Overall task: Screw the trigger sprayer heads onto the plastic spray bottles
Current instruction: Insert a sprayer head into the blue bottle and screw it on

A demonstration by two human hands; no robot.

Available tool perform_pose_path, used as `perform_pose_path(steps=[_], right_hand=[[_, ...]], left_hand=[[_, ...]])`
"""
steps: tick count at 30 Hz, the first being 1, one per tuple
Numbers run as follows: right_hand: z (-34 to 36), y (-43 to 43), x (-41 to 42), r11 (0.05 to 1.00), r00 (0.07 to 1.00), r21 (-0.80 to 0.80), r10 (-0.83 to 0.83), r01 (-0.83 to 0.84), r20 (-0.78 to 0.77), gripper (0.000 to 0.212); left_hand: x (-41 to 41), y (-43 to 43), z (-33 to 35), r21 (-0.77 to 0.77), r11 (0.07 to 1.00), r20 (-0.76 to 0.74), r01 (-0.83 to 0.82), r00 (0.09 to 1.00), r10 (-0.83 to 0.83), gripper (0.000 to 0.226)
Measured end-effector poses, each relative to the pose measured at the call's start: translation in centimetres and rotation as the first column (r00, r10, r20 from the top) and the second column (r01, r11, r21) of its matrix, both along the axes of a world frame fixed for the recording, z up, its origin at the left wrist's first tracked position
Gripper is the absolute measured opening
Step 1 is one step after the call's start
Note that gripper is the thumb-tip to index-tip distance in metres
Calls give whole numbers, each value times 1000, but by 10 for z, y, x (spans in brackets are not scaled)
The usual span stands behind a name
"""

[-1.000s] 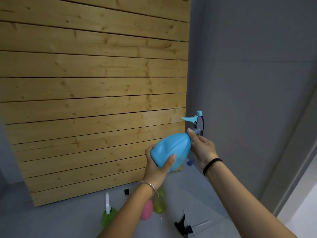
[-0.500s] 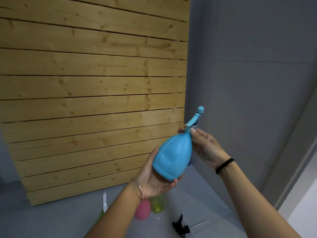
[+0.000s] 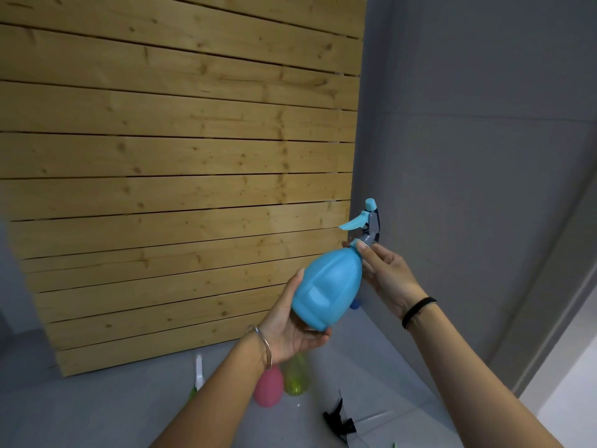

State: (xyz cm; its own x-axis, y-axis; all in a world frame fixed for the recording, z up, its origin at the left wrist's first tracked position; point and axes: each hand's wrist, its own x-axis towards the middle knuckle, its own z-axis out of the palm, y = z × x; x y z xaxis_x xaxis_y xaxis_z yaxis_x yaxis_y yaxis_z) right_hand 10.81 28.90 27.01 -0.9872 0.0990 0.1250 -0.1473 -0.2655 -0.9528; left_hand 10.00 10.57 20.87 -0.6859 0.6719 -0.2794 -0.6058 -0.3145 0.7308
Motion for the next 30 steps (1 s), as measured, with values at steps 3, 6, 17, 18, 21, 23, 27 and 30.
perform_pose_path(steps=[3,6,17,18,21,23,27,30], right_hand=[[-1,-3,-1,998,998,-13,-65,65,22,15],[-2,-4,-1,992,991,-44,-114,117,67,16],[-4,-9,-1,973,983,-183,-114,140,147,49],[-4,-10,-1,973,982,-181,-115,141,150,50],[-4,-8,-1,967,980,-200,-129,158,151,47],[-3,-6,-1,965,981,-212,-123,153,146,40],[-2,-11,-2,968,984,-203,-121,145,129,43],[-2,-10,-3,963,981,-213,-137,164,137,43]], left_hand=[[0,6,-1,3,994,-90,-111,990,111,85],[-1,8,-2,-96,983,-288,-156,950,122,93],[0,4,2,-79,986,-215,-149,968,129,77],[1,3,5,-93,988,-128,-121,986,108,78],[-2,3,1,-27,985,-178,-172,970,164,68],[-4,1,3,84,971,-259,-226,936,240,83],[-1,1,6,62,992,-145,-110,982,118,76],[-2,7,4,19,981,-168,-193,967,193,64]])
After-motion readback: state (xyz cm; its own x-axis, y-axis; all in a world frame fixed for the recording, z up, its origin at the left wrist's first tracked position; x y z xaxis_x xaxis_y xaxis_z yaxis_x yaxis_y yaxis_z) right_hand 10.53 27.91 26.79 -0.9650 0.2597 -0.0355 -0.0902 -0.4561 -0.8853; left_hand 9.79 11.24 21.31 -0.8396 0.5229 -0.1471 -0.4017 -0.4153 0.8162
